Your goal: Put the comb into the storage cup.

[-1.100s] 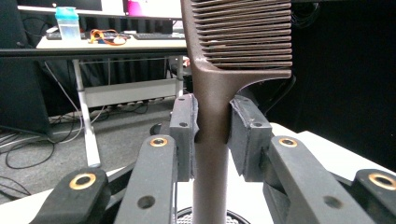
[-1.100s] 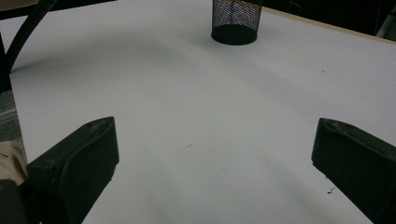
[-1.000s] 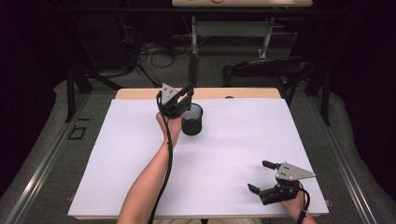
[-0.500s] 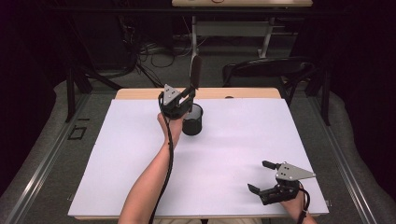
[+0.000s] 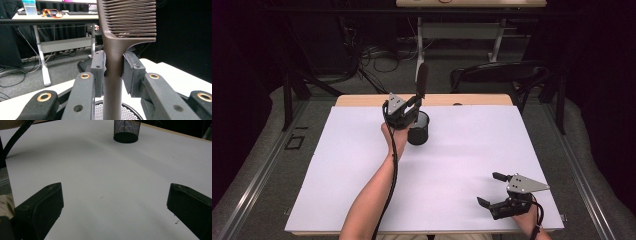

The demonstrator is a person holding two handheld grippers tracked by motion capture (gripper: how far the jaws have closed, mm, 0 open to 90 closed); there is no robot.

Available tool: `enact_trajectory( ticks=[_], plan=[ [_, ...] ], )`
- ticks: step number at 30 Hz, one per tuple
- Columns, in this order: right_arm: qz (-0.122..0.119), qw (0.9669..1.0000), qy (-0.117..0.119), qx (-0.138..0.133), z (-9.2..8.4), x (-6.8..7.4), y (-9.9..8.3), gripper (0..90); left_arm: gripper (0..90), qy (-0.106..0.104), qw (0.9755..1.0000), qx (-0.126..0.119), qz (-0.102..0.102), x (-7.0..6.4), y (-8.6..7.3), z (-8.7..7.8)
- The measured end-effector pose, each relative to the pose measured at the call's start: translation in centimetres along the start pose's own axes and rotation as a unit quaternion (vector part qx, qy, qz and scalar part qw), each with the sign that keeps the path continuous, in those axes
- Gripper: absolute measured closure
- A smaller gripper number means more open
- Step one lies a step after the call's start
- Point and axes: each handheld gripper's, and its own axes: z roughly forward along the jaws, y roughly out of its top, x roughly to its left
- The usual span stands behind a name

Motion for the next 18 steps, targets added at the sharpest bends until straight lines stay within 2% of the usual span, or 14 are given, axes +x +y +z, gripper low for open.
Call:
enact_trajectory(
  ticks=[9, 12, 18],
  plan=[
    [0.000, 1.0000, 0.000, 0.000, 0.01, 0.00, 0.00, 0.4, 72.1, -0.001, 1.0000, 0.003, -0.001, 0.07, -0.39, 0.11],
    [0.001, 1.0000, 0.000, 0.000, 0.00, 0.01, 0.01, 0.5, 72.0, -0.009, 0.9999, -0.002, -0.010, 0.11, -0.54, 0.09],
    [-0.002, 1.0000, 0.002, 0.002, 0.00, 0.05, 0.03, 0.5, 72.1, -0.006, 0.9999, 0.001, -0.010, 0.22, -0.79, 0.05]
  ],
)
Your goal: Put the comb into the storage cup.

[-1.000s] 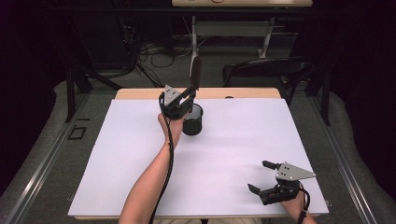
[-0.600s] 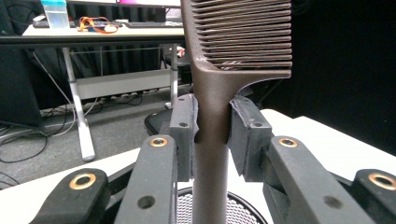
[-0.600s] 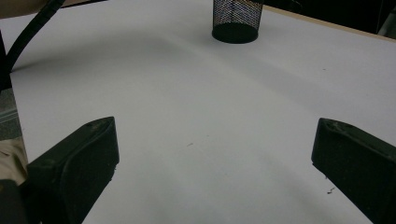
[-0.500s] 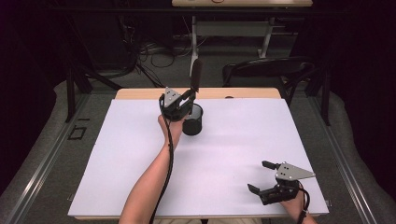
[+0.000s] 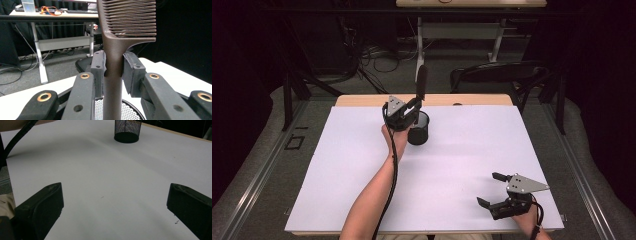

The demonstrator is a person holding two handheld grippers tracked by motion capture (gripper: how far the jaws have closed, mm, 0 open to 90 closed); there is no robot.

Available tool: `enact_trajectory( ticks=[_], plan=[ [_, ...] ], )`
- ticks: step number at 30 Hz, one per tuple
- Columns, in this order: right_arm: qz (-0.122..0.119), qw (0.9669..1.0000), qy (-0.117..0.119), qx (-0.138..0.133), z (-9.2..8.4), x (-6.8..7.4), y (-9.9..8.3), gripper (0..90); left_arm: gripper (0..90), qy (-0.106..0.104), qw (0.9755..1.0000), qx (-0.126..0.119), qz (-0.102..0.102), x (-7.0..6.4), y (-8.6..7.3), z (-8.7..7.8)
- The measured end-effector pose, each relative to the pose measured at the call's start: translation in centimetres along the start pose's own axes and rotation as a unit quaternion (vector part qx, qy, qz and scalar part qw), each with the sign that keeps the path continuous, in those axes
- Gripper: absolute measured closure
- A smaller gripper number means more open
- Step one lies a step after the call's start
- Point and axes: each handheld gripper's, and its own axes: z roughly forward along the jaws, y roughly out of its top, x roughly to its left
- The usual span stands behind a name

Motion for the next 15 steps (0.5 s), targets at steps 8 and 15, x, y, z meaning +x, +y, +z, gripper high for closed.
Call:
enact_trajectory(
  ticks=[8, 15],
  plan=[
    [0.000, 1.0000, -0.001, -0.001, -0.01, 0.05, 0.02, 0.5, 72.1, 0.005, 0.9999, 0.010, 0.007, -0.17, -0.08, 0.17],
    [0.000, 1.0000, -0.001, -0.004, 0.01, 0.05, 0.01, 0.5, 72.1, 0.007, 0.9998, 0.015, 0.010, -0.25, -0.14, 0.23]
  ],
)
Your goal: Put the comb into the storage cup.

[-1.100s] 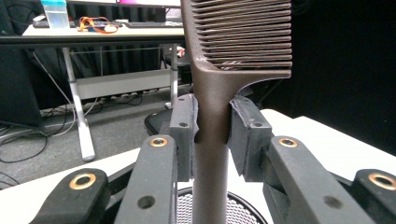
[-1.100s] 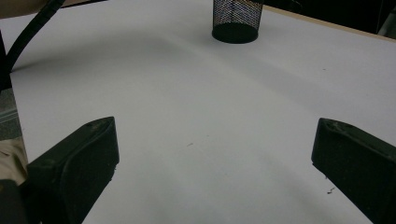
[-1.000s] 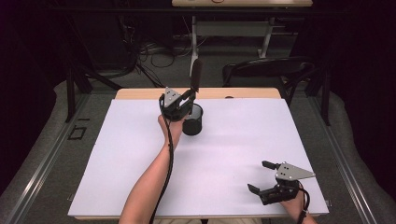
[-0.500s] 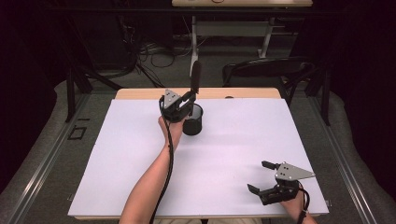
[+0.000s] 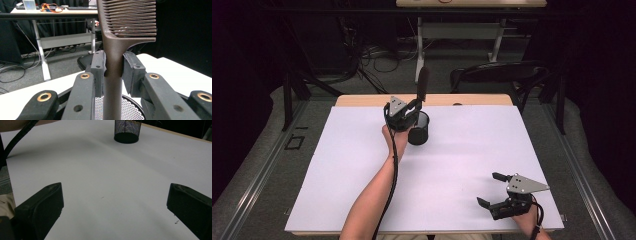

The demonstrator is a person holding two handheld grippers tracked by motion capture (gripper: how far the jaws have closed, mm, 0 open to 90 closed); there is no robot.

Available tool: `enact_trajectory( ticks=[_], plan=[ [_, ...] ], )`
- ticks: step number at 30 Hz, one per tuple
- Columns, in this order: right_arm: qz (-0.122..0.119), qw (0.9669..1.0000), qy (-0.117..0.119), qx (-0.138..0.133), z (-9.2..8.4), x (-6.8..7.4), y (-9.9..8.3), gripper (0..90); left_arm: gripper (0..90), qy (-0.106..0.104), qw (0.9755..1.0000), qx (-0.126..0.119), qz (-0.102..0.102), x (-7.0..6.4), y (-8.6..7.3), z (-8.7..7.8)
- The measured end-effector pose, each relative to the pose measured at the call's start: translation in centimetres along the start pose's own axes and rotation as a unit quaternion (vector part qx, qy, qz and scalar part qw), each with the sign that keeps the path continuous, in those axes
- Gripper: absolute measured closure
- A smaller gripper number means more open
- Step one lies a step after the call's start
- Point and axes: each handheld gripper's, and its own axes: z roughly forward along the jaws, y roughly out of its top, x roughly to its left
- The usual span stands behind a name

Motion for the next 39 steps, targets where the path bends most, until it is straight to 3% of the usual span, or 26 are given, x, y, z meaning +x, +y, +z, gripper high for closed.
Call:
enact_trajectory(
  ticks=[14, 39],
  plan=[
    [0.001, 1.0000, 0.001, 0.004, 0.0, 0.0, 0.0, 0.5, 72.1, 0.000, 1.0000, 0.003, -0.005, 0.3, -0.8, -0.1],
    [0.000, 1.0000, 0.001, 0.005, 0.0, 0.0, 0.0, 0.7, 72.1, 0.010, 0.9996, 0.026, 0.008, 0.1, -1.8, 0.2]
  ],
)
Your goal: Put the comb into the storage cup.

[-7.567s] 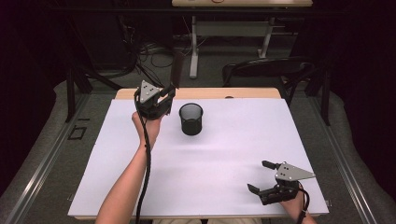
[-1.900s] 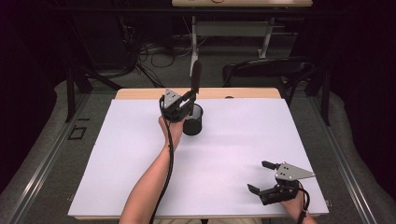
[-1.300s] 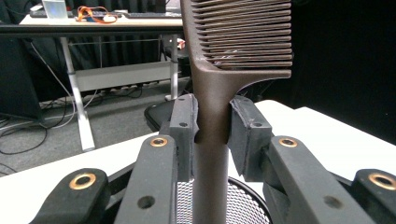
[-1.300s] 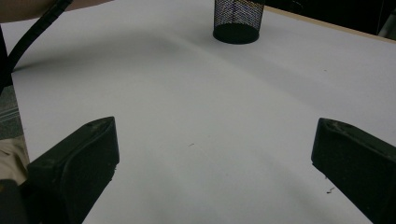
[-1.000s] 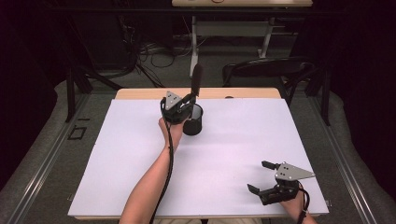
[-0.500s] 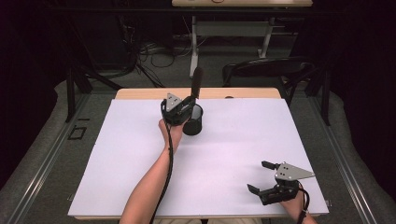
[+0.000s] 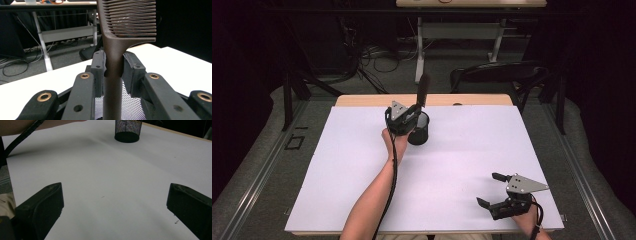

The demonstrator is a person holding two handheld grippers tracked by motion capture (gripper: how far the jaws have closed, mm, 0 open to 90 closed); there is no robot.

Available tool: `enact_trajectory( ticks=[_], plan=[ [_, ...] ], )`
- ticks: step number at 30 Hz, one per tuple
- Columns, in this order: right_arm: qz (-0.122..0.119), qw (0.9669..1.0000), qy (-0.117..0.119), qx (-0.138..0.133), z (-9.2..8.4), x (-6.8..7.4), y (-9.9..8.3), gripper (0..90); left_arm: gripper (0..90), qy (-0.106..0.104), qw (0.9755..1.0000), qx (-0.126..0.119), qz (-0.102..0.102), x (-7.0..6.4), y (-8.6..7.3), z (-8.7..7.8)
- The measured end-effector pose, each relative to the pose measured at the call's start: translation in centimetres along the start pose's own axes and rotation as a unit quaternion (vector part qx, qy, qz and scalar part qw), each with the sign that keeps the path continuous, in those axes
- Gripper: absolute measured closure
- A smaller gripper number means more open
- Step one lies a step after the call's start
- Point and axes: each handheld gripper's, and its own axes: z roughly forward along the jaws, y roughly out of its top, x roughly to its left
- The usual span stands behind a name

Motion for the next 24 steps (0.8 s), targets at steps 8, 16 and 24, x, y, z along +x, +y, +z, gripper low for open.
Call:
enact_trajectory(
  ticks=[8, 16, 24],
  plan=[
    [0.001, 1.0000, 0.001, 0.001, 0.01, 0.01, 0.00, 0.7, 72.1, 0.003, 1.0000, 0.007, 0.003, -0.07, -0.34, 0.16],
    [0.000, 1.0000, 0.000, 0.003, 0.05, 0.00, -0.01, 0.7, 72.0, 0.008, 0.9998, 0.016, 0.010, -0.15, -0.34, 0.24],
    [0.001, 1.0000, 0.002, 0.003, 0.07, 0.02, -0.02, 0.7, 72.0, 0.006, 0.9997, 0.020, 0.010, -0.13, -0.43, 0.35]
  ],
)
